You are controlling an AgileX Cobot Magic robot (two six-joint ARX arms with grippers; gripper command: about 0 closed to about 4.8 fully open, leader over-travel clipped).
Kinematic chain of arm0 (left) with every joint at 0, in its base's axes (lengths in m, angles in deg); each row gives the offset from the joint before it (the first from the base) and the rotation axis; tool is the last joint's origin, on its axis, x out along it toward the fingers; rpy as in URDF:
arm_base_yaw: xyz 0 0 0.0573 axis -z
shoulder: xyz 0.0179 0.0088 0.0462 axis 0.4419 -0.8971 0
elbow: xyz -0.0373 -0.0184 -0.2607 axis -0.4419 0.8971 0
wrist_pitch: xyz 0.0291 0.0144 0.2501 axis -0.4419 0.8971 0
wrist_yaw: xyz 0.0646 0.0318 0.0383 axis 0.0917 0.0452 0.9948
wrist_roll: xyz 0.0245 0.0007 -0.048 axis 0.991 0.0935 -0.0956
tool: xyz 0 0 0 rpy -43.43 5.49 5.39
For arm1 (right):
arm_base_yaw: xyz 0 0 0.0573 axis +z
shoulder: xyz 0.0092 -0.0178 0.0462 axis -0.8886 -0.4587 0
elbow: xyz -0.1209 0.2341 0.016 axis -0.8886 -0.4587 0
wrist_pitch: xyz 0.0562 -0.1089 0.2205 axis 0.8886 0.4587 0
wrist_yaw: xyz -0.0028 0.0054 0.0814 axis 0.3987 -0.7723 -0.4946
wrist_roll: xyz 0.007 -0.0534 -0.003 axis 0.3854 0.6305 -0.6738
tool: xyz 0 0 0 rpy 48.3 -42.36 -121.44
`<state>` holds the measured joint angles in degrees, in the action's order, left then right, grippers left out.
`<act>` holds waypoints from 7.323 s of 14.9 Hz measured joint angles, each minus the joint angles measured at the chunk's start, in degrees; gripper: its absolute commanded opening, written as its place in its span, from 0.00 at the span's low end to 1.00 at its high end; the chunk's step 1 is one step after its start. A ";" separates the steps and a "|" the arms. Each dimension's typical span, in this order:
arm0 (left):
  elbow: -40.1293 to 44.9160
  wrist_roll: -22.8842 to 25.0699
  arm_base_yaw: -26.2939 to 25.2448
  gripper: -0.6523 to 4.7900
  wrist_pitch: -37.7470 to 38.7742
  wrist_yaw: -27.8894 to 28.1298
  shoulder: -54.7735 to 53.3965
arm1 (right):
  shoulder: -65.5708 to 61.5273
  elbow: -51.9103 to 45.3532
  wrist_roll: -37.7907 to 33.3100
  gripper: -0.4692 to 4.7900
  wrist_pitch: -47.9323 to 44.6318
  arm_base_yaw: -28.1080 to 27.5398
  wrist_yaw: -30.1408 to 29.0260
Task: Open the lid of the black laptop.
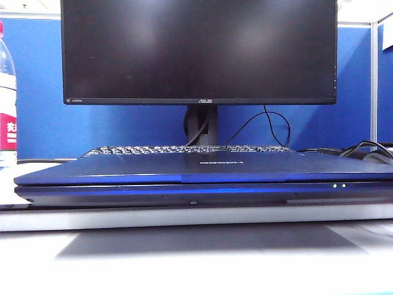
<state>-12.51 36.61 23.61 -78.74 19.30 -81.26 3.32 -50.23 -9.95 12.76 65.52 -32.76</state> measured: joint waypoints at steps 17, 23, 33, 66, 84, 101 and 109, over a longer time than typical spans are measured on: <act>0.00 -28.70 7.63 0.11 4.20 -52.41 0.00 | 0.00 0.02 -23.28 0.08 1.68 16.74 -41.40; -0.09 -30.08 23.58 0.11 11.13 -40.13 0.00 | 0.00 0.02 -21.62 0.08 9.27 39.21 -20.35; -0.09 -33.29 24.59 0.11 11.13 -36.50 -0.81 | -9.22 0.02 -17.88 0.08 10.54 39.69 -5.55; -0.07 -30.47 36.24 0.11 11.17 -11.98 -13.42 | -9.86 0.02 -15.10 0.08 10.38 39.67 1.75; -26.99 -23.02 66.14 0.11 14.23 1.99 -42.36 | -9.84 0.02 -15.08 0.08 10.32 39.69 2.01; -27.80 -26.99 70.71 0.11 9.20 25.75 -70.42 | -9.84 0.02 -9.53 0.08 10.32 39.67 2.54; -27.80 -28.26 73.72 0.11 6.78 23.98 -68.65 | -9.84 0.02 -9.33 0.08 10.32 39.65 2.45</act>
<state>-40.31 8.35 97.34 -71.96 43.28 -149.91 -6.51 -50.21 -19.28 23.08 105.17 -30.31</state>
